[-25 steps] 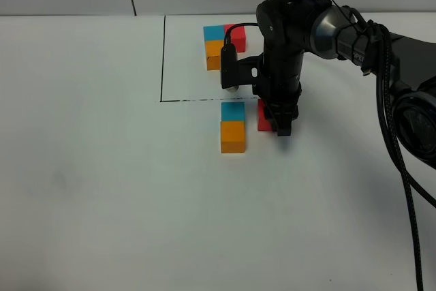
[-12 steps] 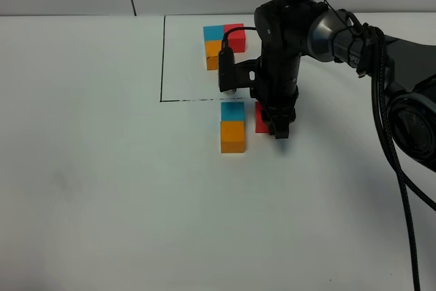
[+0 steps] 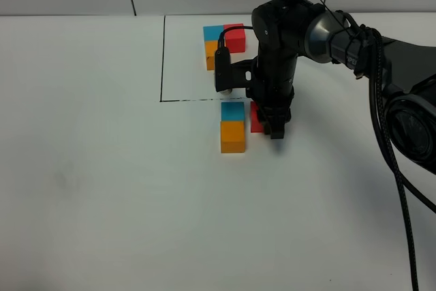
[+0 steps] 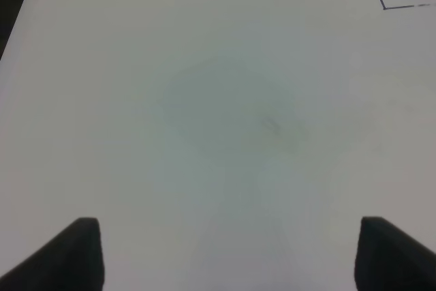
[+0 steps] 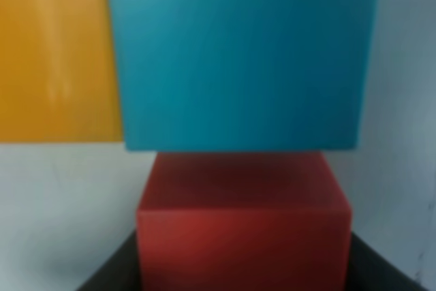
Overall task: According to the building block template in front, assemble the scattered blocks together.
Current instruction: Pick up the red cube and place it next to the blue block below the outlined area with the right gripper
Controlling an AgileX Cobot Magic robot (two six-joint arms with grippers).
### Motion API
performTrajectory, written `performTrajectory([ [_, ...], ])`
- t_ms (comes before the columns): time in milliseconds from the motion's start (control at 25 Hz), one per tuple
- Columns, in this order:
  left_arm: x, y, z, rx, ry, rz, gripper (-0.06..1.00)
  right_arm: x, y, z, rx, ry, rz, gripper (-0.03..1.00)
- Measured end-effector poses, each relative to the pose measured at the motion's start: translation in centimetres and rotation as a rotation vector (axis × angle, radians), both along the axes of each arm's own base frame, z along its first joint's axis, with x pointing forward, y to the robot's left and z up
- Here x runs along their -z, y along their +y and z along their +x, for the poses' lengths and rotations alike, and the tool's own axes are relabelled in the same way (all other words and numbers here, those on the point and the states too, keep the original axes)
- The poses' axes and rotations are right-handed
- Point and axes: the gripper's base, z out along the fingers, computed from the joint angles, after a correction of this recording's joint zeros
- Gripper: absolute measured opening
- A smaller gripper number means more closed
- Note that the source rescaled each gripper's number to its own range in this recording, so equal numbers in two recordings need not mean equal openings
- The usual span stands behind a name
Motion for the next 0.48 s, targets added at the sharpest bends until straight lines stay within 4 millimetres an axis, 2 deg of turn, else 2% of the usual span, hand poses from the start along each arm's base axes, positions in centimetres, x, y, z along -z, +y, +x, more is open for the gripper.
performTrajectory([
  [480, 0.0, 0.0, 0.0, 0.0, 0.0, 0.0, 0.75, 0.28, 0.51, -0.03, 0.022, 0.014, 0.052, 0.01],
])
